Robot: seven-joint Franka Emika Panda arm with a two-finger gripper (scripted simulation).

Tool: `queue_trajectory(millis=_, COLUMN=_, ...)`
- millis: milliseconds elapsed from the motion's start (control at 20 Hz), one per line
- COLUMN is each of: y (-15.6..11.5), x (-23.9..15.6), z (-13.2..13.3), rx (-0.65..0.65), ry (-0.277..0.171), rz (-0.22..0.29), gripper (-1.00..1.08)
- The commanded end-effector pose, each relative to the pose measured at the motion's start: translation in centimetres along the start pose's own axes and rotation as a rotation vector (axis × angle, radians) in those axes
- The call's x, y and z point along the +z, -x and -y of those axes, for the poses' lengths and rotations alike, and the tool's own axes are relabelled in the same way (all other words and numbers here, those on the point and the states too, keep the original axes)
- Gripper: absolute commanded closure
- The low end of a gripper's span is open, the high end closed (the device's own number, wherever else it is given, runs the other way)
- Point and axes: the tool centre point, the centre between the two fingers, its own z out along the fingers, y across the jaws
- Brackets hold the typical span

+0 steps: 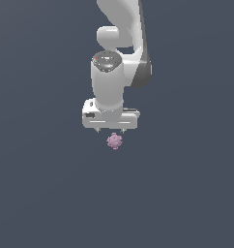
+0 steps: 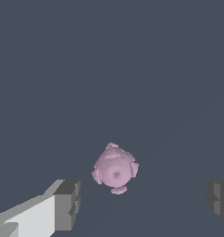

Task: Pick up the object and move it to a goal position.

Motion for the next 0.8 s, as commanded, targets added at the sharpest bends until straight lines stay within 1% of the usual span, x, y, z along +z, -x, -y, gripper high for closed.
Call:
queue_trajectory(millis=0, y=0.0, x=0.0, z=0.0, rx=0.000, ry=0.000, rz=0.000, gripper=-0.92)
queue_trajectory(millis=500, y=0.2, x=-0.2, z=-1.6, rx=0.074, ry=-0.017, rz=0.013, gripper=-0.92)
queue_trajectory(millis=750, y=0.2, x=-0.1, z=-1.5, rx=0.074, ry=-0.016, rz=0.013, gripper=-0.92)
